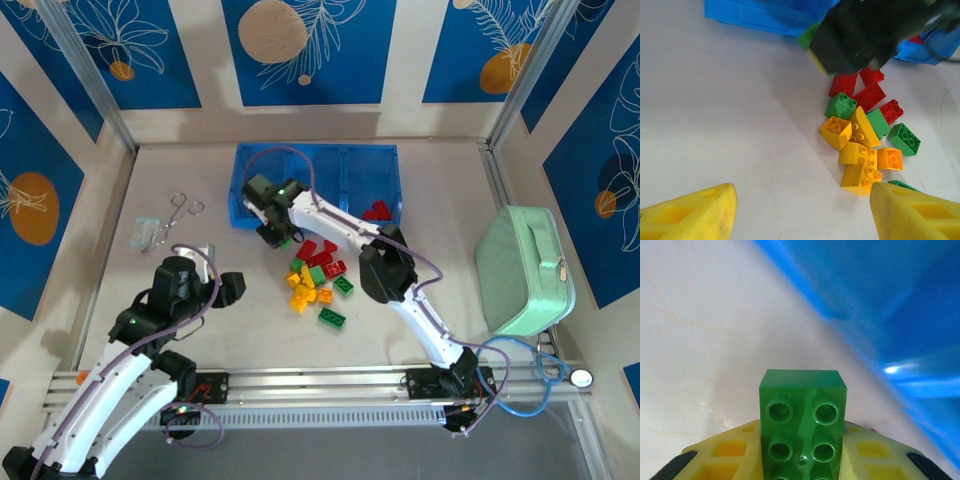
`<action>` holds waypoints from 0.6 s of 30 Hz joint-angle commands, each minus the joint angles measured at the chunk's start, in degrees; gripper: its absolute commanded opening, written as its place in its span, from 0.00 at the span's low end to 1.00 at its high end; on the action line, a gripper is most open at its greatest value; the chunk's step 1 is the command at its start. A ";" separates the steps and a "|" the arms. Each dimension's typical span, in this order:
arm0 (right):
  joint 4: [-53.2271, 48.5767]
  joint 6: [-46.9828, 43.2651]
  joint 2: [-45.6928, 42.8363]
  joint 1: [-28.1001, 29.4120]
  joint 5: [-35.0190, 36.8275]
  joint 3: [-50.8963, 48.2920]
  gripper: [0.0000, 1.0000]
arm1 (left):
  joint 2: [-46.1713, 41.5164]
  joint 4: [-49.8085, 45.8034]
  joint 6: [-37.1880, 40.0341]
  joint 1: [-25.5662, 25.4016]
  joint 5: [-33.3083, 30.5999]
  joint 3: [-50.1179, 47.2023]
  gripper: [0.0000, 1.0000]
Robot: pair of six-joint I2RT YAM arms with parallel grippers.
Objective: Sort the legos into containers by color
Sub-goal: Pick up the lego from the center of the table, then place the lego in the container.
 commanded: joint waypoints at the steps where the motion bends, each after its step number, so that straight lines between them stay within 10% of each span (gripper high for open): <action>1: -3.06 3.77 -4.18 -3.83 2.00 3.55 0.32 | -0.06 1.19 -0.64 -0.48 1.59 -0.36 0.71; 18: -4.75 7.46 7.29 -14.70 -6.28 16.82 0.33 | 0.56 1.64 -0.82 -0.61 2.31 0.24 0.71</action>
